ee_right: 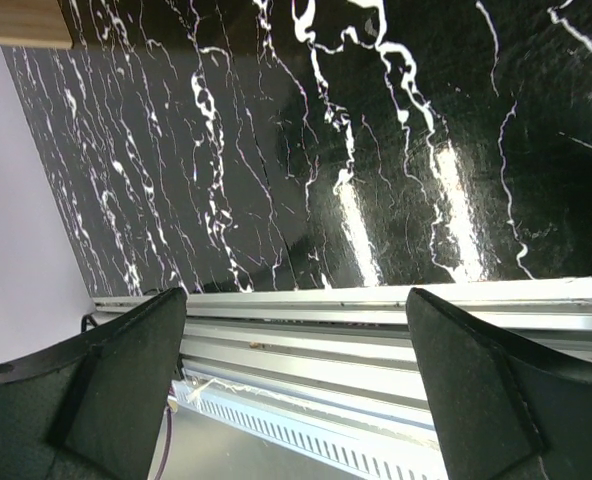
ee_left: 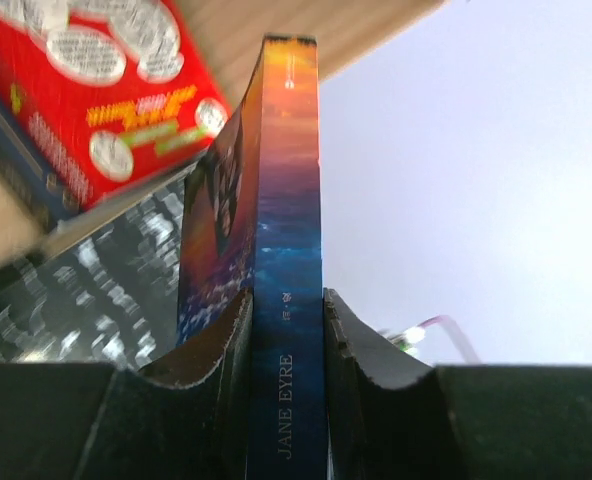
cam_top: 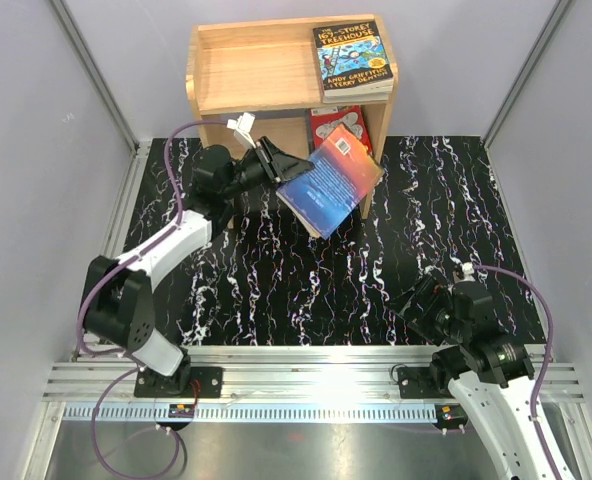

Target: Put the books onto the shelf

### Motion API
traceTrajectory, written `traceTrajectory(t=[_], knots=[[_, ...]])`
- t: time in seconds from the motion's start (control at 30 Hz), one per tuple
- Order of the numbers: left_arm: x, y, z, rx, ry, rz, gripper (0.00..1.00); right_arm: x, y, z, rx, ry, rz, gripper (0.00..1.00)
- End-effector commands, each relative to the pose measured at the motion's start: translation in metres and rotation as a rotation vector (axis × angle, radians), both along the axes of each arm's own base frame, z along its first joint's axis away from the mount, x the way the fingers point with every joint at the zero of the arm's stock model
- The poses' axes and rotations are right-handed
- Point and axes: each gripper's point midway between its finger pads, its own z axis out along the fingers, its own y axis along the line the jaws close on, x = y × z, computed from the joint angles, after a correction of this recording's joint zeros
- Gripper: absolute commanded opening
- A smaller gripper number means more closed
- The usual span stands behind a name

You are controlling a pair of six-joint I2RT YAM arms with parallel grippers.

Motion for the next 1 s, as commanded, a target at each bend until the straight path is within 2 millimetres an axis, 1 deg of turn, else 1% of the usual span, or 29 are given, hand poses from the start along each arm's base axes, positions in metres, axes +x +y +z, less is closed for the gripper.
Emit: traceTrajectory(t=[0.0,0.03,0.07,0.1,0.13,0.17,0.27,0.3,0.33,0.4,0.43,0.47,0.5,0.53,0.57,0.63,0.67,0.7,0.77,0.87,0.9,0.97], knots=[[-0.029,0.019,0.110,-0.334,-0.306,-0.128,0.00,0.003,0.007,0.003,0.016,-0.026,0.041,0.98],[-0.034,0.027,0.117,-0.389,-0.327,-0.140,0.00,0.003,0.007,0.002,0.017,-0.027,0.044,0.98],[-0.033,0.030,0.119,-0.416,-0.329,-0.149,0.00,0.003,0.008,0.001,0.017,-0.023,0.045,0.98],[-0.027,0.031,0.114,-0.437,-0.308,-0.151,0.00,0.004,0.008,-0.001,0.017,-0.019,0.043,0.98],[-0.025,0.036,0.114,-0.473,-0.277,-0.157,0.00,0.004,0.009,-0.002,0.019,-0.019,0.049,0.97],[-0.024,0.039,0.116,-0.507,-0.304,-0.160,0.00,0.005,0.009,-0.003,0.019,-0.014,0.048,0.97],[-0.023,0.049,0.118,-0.575,-0.299,-0.166,0.00,0.005,0.009,-0.004,0.018,-0.011,0.052,0.97],[-0.018,0.052,0.117,-0.589,-0.291,-0.157,0.00,0.005,0.009,-0.005,0.017,-0.012,0.051,0.97],[-0.019,0.054,0.118,-0.600,-0.289,-0.157,0.00,0.004,0.009,-0.005,0.018,-0.010,0.050,0.97],[-0.017,0.058,0.116,-0.604,-0.279,-0.122,0.00,0.004,0.008,-0.006,0.014,-0.009,0.049,0.97],[-0.011,0.058,0.109,-0.578,-0.264,-0.088,0.00,0.004,0.008,-0.007,0.013,-0.005,0.047,0.98],[-0.015,0.061,0.108,-0.565,-0.261,-0.066,0.00,0.003,0.009,-0.009,0.014,-0.001,0.051,0.97],[-0.013,0.063,0.106,-0.554,-0.254,-0.031,0.00,0.003,0.009,-0.009,0.015,0.001,0.050,0.98],[-0.005,0.063,0.094,-0.503,-0.230,0.021,0.00,0.003,0.009,-0.009,0.018,-0.003,0.052,0.97],[-0.013,0.068,0.103,-0.491,-0.252,0.049,0.00,0.003,0.009,-0.009,0.017,-0.002,0.051,0.97],[-0.005,0.075,0.084,-0.435,-0.216,0.151,0.00,0.002,0.009,-0.010,0.020,0.001,0.052,0.97],[-0.010,0.079,0.090,-0.430,-0.231,0.170,0.00,0.002,0.009,-0.010,0.019,0.001,0.052,0.97],[-0.007,0.082,0.087,-0.421,-0.230,0.204,0.00,0.002,0.009,-0.011,0.019,0.005,0.054,0.98],[-0.005,0.088,0.088,-0.427,-0.227,0.245,0.00,0.001,0.009,-0.013,0.017,0.009,0.056,0.97],[0.003,0.094,0.084,-0.450,-0.205,0.299,0.00,0.001,0.009,-0.014,0.016,0.013,0.057,0.97],[0.003,0.094,0.088,-0.467,-0.211,0.294,0.00,0.001,0.009,-0.014,0.015,0.013,0.056,0.97],[0.010,0.090,0.084,-0.473,-0.191,0.298,0.00,0.002,0.009,-0.015,0.014,0.015,0.054,0.97]])
